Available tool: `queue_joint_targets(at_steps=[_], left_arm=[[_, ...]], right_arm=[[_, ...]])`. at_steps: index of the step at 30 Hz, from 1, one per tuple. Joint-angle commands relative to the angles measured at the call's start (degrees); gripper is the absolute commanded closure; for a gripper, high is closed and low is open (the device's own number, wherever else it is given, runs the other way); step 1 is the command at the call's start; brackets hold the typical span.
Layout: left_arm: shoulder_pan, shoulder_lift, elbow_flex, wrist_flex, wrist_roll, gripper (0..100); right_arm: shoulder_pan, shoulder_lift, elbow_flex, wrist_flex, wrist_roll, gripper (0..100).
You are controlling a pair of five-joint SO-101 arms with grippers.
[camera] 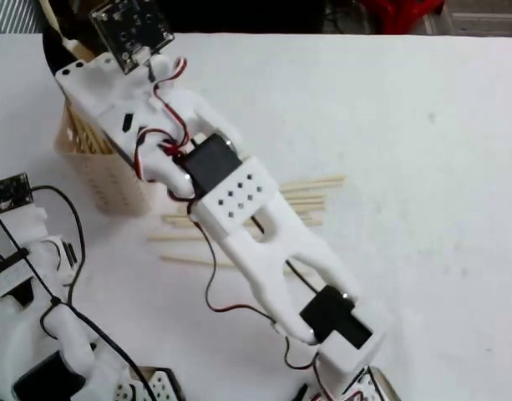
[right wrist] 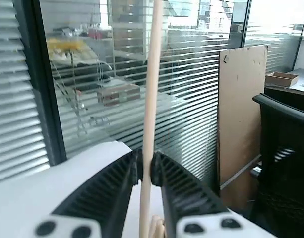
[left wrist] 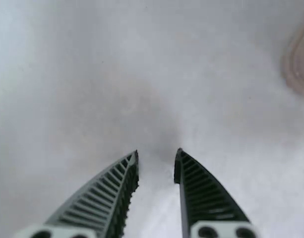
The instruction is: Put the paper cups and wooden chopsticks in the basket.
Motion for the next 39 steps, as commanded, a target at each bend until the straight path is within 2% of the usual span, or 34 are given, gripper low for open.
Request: queue_joint_targets(at_steps=[1, 10, 16, 21, 23, 28, 33, 39], left_arm=[[0.5, -1.0, -0.1, -1.2, 0.4, 86], [0.5, -1.0, -0.1, -1.2, 0.4, 86], [0.5, -1.0, -0.1, -1.2, 0.4, 86], [0.5, -1.0, -0.1, -1.2, 0.4, 86], [0.5, -1.0, -0.1, -1.2, 0.4, 86], [0.5, -1.0, -0.1, -1.2, 0.4, 86], [0.5, -1.0, -0.1, -1.2, 0.4, 86], [0.6, -1.0, -0.1, -1.2, 0.4, 86]], right_arm=[[-0.3, -0.7, 0.4, -1.8, -1.3, 98.2], [-0.2, -0.7, 1.2, -1.7, -1.3, 97.1], [0.0, -1.2, 1.3, 1.5, -1.3, 80.6], [0.0, -1.5, 1.0, 5.2, -1.3, 82.8], [0.0, -3.0, 1.1, 10.3, -1.3, 86.1], [0.0, -10.7, 1.1, 30.9, -1.3, 94.7], [-0.1, -20.1, 1.1, 49.3, -0.6, 94.8], [-2.0, -22.1, 2.8, 70.5, 17.1, 92.5]])
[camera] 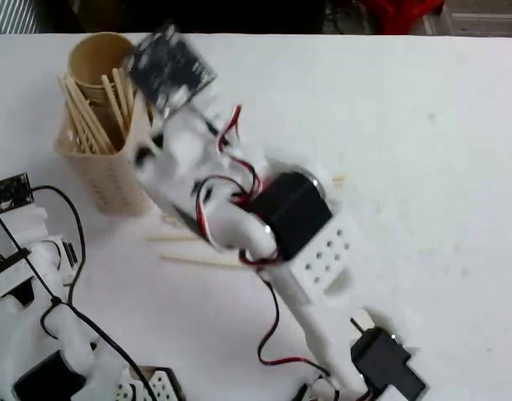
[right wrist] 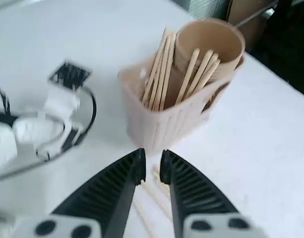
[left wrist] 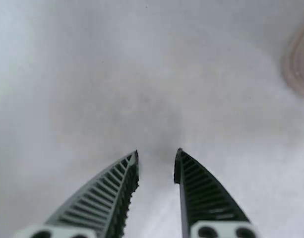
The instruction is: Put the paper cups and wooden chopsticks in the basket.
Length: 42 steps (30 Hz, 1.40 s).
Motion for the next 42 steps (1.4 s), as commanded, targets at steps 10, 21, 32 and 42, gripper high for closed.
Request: queue_joint_targets(at_steps=[10, 21, 32, 42], left_arm=[[0.6, -1.0, -0.2, -1.2, 0.4, 86], [0.6, -1.0, -0.2, -1.2, 0.4, 86], [0.6, -1.0, -0.2, -1.2, 0.4, 86], [0.6, -1.0, -0.2, -1.2, 0.4, 86]], right_arm=[[2.2, -2.9, 34.4, 4.0, 25.6, 92.9], [3.5, -7.5, 73.8, -42.4, 34.9, 81.0], [2.7, 0.0, 78.6, -51.7, 34.9, 76.2], [2.5, 6.6, 74.7, -47.5, 35.1, 81.2]])
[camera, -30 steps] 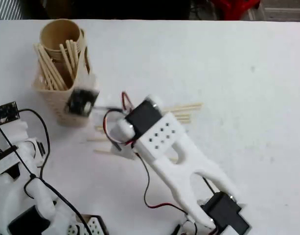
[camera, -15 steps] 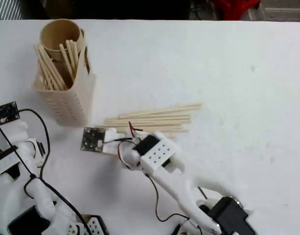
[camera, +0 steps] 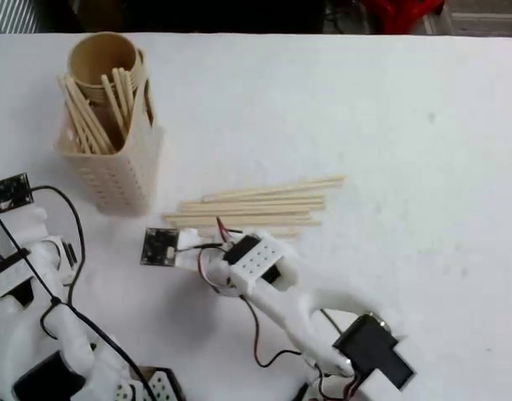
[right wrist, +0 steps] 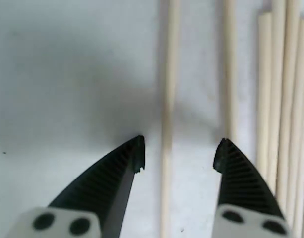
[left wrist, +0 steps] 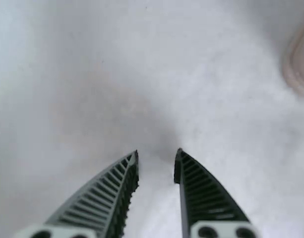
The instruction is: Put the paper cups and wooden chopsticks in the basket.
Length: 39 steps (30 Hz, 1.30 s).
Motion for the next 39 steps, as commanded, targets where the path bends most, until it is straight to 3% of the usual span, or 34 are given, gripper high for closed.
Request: queue_joint_targets(at_steps=[1, 4, 11, 21, 26, 33, 39], left_arm=[[0.6, -1.0, -0.2, -1.2, 0.4, 86], [0.6, -1.0, -0.2, -1.2, 0.4, 86], [0.6, -1.0, -0.2, -1.2, 0.4, 86], [0.6, -1.0, -0.2, -1.2, 0.4, 86], [0.6, -1.0, -0.2, -1.2, 0.4, 86], [0.6, -1.0, -0.2, -1.2, 0.4, 86], [0.6, -1.0, -0.2, -1.2, 0.4, 86]], right_arm=[[-0.2, 1.4, -3.3, 3.8, 0.9, 85.9], [-0.1, 4.1, -6.2, 6.8, 0.7, 99.2], [1.1, 2.2, -8.2, 9.8, -3.1, 98.3], [5.4, -34.2, -8.4, 16.8, -19.5, 98.2], [5.1, -46.1, -16.4, 15.5, -20.8, 98.2], [5.0, -37.1, -36.5, 10.7, -31.6, 98.2], [3.9, -20.0, -52.0, -0.2, -33.5, 98.1]])
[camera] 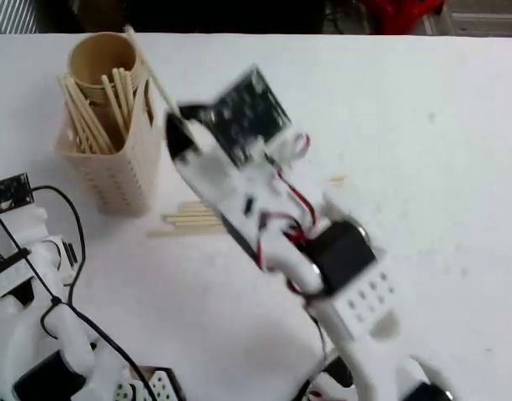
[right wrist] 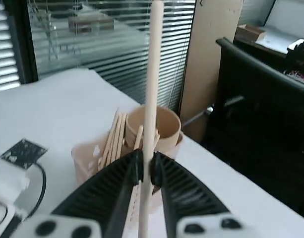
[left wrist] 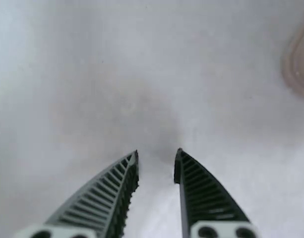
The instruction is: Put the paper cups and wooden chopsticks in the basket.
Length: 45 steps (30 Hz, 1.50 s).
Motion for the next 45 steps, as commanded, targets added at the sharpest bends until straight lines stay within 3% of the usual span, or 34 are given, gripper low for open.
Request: queue_joint_targets(at_steps=[1, 5, 13, 20, 25, 30, 33, 41, 43, 45], left_arm=[[0.6, -1.0, -0.2, -1.2, 0.4, 86], [0.6, -1.0, -0.2, -1.2, 0.4, 86], [0.6, -1.0, -0.2, -1.2, 0.4, 86], [0.6, -1.0, -0.2, -1.2, 0.4, 86], [0.6, -1.0, -0.2, -1.2, 0.4, 86], [0.6, -1.0, -0.2, -1.2, 0.4, 86], [0.6, -1.0, -0.2, -1.2, 0.4, 86], [0.6, -1.0, -0.2, -1.2, 0.4, 86], [0.6, -1.0, -0.2, -1.2, 0.4, 86], [0.6, -1.0, -0.2, -1.2, 0.4, 86]], right_arm=[[-0.9, 9.6, -11.8, -8.0, -0.8, 98.1], [-4.4, 21.2, -23.5, -13.7, -0.8, 98.1], [-7.3, 39.8, -42.8, -13.5, -1.1, 98.1], [-8.0, 45.1, -47.0, -10.6, -1.6, 97.1], [-8.0, 44.6, -47.2, -9.3, -7.6, 87.2], [-7.4, 43.5, -47.3, -5.8, -7.6, 89.9], [-6.2, 40.9, -47.2, 1.8, -7.6, 90.7], [3.6, 33.5, -47.5, 42.2, -7.4, 90.7], [5.3, 32.3, -47.1, 49.3, -2.8, 90.7], [5.4, 32.5, -46.2, 54.4, 7.1, 90.9]])
